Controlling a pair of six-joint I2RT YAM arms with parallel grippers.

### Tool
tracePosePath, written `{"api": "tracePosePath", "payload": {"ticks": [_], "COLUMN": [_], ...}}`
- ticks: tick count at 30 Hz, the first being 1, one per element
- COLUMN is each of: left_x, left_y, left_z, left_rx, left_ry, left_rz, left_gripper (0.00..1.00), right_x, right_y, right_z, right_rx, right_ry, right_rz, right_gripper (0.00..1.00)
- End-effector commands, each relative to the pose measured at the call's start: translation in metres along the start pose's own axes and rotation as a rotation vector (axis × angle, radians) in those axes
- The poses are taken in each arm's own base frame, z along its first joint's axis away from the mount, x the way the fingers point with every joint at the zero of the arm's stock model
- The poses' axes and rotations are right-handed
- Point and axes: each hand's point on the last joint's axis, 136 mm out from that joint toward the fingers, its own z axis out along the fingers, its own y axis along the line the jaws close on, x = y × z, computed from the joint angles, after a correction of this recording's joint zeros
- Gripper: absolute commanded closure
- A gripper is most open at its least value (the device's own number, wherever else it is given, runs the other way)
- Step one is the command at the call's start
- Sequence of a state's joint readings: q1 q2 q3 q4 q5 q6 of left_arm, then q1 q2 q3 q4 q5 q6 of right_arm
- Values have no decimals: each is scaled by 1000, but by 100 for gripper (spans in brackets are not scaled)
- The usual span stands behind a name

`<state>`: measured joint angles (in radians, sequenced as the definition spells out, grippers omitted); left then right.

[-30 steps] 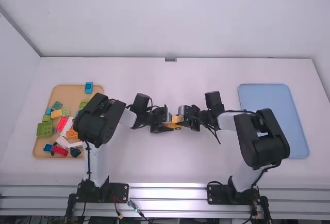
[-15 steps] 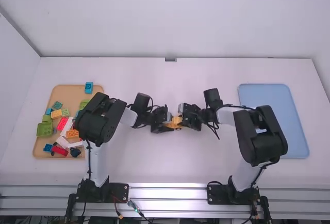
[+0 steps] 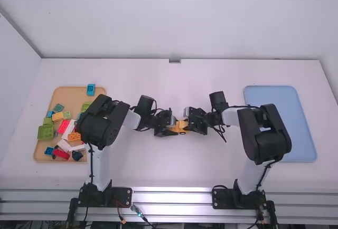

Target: Assemble lego blocks to make yellow taxi

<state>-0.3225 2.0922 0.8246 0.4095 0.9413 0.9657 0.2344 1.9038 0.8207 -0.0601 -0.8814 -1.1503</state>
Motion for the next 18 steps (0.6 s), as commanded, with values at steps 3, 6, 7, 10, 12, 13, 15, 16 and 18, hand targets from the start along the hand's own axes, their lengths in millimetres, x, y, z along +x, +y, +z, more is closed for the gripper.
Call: {"api": "tracePosePath", "payload": {"ticks": [3,6,7,10,12,13,15,16,18], "left_x": [32,32,32,32,32,32,32,32,32], "left_y": [-2,-2,-2,-2,-2,-2,-2,-2,-2], "left_z": [2,2,2,2,2,2,2,2,2], "left_rx": [-27,-28,-27,-27,-27,-27,-28,-27,-27], "left_ry": [100,99,100,100,100,100,100,100,100], "left_rz": [-45,-44,-46,-46,-46,-45,-45,-46,-45], "left_gripper": [54,53,53,53,52,52,52,52,51], "right_x": [1,-1,1,3,3,3,3,4,4], "right_y": [-4,-1,-1,-2,-1,-2,-1,-2,-3], "right_z": [5,8,8,8,8,8,8,8,8], "right_rx": [2,-8,-5,1,-2,-2,-2,1,5], "right_ry": [24,23,35,48,45,45,45,48,52], "right_rz": [-11,-23,-23,-22,-19,-17,-17,-18,-23], "right_gripper": [100,100,100,100,100,100,100,100,98]}}
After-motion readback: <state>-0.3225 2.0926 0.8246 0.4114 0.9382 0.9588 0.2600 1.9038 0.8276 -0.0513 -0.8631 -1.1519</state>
